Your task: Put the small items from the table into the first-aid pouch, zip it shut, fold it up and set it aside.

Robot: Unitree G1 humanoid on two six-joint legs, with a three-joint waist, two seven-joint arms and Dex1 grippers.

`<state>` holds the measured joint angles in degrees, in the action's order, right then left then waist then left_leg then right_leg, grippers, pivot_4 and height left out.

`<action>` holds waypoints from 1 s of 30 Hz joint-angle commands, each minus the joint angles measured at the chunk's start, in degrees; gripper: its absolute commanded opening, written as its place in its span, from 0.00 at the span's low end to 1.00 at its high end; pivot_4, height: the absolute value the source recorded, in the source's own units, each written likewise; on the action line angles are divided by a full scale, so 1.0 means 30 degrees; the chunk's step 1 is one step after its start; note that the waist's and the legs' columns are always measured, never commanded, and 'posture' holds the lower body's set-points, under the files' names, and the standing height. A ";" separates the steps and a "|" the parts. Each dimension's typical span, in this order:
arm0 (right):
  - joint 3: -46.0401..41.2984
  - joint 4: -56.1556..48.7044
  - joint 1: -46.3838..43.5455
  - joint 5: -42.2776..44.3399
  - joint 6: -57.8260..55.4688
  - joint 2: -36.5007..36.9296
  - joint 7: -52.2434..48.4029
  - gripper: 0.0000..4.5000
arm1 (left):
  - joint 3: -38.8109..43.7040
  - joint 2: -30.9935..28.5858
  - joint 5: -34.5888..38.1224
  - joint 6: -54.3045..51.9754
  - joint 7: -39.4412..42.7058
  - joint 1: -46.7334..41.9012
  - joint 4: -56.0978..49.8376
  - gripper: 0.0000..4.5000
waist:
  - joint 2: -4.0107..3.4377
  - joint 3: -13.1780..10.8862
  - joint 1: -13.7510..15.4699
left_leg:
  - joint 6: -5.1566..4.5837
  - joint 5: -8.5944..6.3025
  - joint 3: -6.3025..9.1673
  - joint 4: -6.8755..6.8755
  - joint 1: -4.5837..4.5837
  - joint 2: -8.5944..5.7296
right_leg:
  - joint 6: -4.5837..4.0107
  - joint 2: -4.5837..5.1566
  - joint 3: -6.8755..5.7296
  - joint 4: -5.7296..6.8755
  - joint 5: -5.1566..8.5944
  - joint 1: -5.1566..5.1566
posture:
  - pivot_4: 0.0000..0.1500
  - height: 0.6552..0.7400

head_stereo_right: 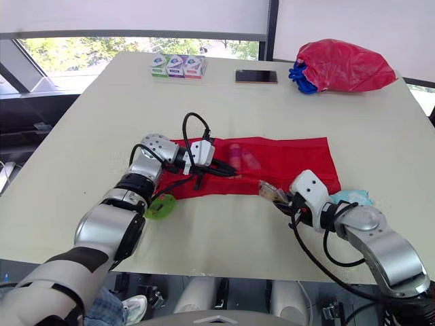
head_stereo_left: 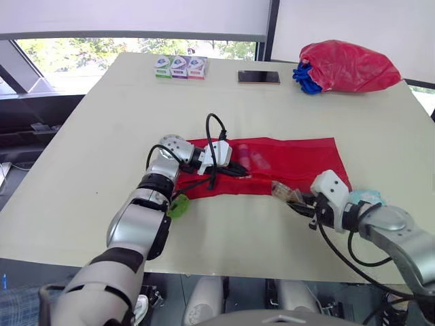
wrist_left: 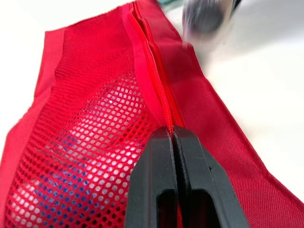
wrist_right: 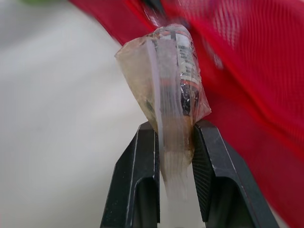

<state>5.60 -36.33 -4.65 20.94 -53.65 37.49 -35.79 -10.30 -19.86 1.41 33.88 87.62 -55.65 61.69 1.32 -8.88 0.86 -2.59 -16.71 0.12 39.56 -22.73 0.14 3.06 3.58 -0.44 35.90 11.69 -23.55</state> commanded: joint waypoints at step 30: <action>-0.5550 -0.2824 -0.1988 -0.0852 -1.0977 -1.1947 1.0266 0.08 | 0.0127 0.0884 0.0863 -0.1037 0.0294 0.0996 -0.2418 0.00 | -0.0029 0.0015 -0.0072 | 0.0000 0.0001 0.0025 -0.0009 0.0011 -0.0006 | 0.0000 -0.0020 -0.0007 0.0027 0.0000 -0.0006 | 1.00 1.00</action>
<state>-9.84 -43.09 -9.83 18.93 -86.35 1.83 -6.09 -9.71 -17.40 3.50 30.23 87.72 -51.67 55.01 1.23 -8.83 0.65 -2.59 -16.71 0.20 39.53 -22.69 0.12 3.06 3.51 -0.46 35.99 11.69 -23.57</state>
